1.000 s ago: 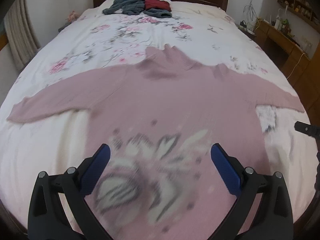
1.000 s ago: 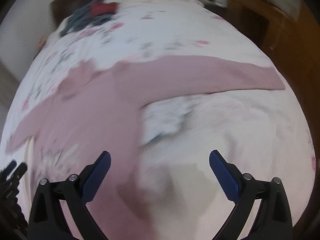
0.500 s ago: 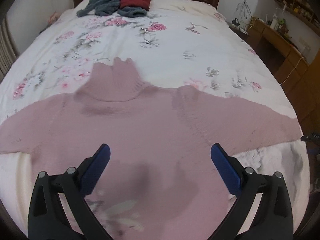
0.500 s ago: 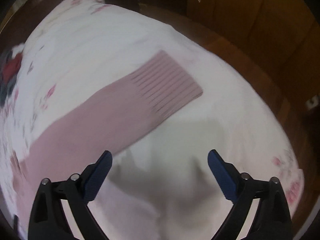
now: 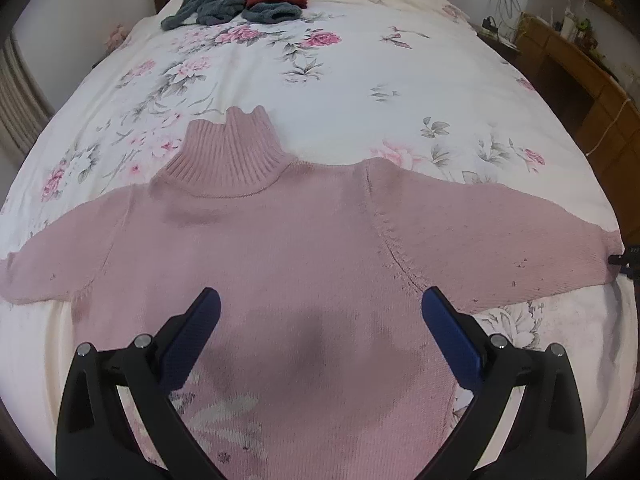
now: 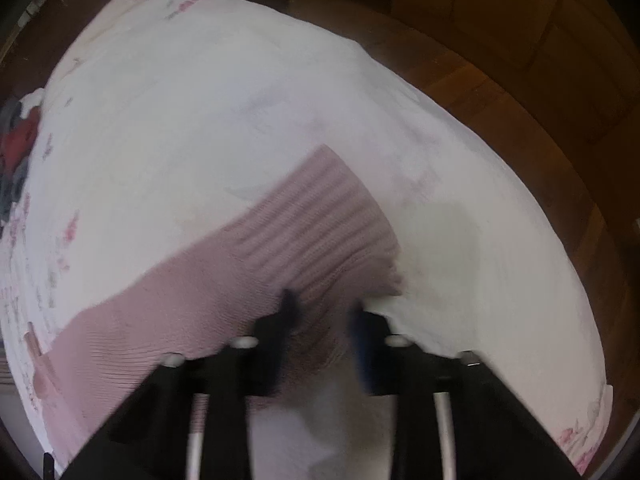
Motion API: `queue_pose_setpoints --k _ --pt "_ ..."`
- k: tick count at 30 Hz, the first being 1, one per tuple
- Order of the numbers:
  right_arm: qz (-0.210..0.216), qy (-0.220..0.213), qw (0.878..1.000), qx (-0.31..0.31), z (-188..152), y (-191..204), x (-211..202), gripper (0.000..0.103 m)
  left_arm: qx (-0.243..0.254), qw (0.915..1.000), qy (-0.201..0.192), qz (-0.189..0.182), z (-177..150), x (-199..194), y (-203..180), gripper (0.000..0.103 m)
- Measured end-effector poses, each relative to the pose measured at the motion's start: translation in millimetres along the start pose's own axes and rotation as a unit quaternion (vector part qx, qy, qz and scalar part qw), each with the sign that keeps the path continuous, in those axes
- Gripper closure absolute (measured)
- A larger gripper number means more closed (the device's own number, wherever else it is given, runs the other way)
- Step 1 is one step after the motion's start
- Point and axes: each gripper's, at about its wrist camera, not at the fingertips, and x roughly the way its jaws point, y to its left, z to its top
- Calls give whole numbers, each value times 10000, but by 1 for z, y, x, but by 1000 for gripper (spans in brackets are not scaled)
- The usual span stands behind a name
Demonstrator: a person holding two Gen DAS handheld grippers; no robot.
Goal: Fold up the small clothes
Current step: 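Grasp the ribbed cuff of a pink sweater sleeve with the right tool, then fold the held sleeve across the sweater body with the right tool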
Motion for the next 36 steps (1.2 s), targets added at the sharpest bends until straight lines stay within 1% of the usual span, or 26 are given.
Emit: queue_pose_setpoints --k 1,3,5,7,8,9,10,11,12,13,14,16,19,22,24,27,28,29,30,31,32,33,34,35,36 --pt "-3 -62 10000 -49 -2 2 -6 91 16 10000 -16 -37 1 2 1 3" --pt "118 -221 9994 -226 -10 17 -21 92 2 10000 -4 -78 3 9 5 3" --pt "605 -352 9971 -295 -25 34 -43 93 -50 9999 78 -129 5 15 12 3" --pt "928 -386 9940 -435 -46 59 -60 93 -162 9995 212 -195 6 19 25 3" --pt "1022 -391 9925 -543 -54 70 -64 93 -189 9993 263 -189 6 20 31 4" --pt "1166 -380 9897 -739 -67 89 -71 93 -230 9991 318 -179 6 22 42 4" --pt "1273 -364 9871 -900 -71 118 -77 93 -269 9988 349 -208 7 23 49 4" --pt "1360 -333 9836 -1139 -87 146 -81 93 -327 9983 407 -250 8 24 57 4" --pt "1427 -322 9806 -1304 -91 166 -82 93 -407 9974 525 -295 8 26 67 4" --pt "1512 -313 9766 -1497 -104 185 -82 93 -447 9968 586 -318 10 27 74 4" --pt "1579 -319 9718 -1722 -120 207 -85 93 -468 9966 606 -318 10 26 81 4" --pt "1680 -322 9633 -2071 -133 254 -86 94 -461 9970 558 -281 12 22 97 4" --pt "1783 -209 9525 -2460 -156 311 -81 94 -563 9958 586 -415 12 19 119 4" --pt "1723 -139 9414 -2895 -188 367 -74 94 -638 9954 550 -459 12 15 139 4" --pt "1762 -25 9358 -3052 -207 390 -64 94 -628 9957 516 -441 12 12 149 4" --pt "1572 146 9303 -3310 -233 418 -41 93 -650 9955 511 -470 11 11 163 4" --pt "1559 292 9268 -3403 -239 424 -29 91 -649 9955 522 -447 11 12 166 4" --pt "1655 513 9235 -3422 -246 425 -21 91 -659 9955 532 -434 11 13 169 4" --pt "1780 690 9214 -3384 -250 426 -15 87 -679 9951 556 -454 10 14 172 4" --pt "1919 868 9186 -3343 -256 424 -10 80 -691 9947 580 -483 10 15 174 4" --pt "2018 991 9150 -3350 -260 420 -8 78 -696 9945 601 -505 9 16 174 4" --pt "2059 1002 9121 -3402 -264 414 -10 77 -686 9944 615 -525 8 18 174 4" --pt "2068 913 9107 -3458 -266 406 -17 77 -652 9941 648 -567 7 20 170 4" --pt "2058 838 9107 -3483 -266 398 -22 77 -621 9939 679 -600 6 22 167 4" --pt "2022 723 9135 -3456 -264 385 -30 77 -594 9936 709 -642 5 25 162 4"
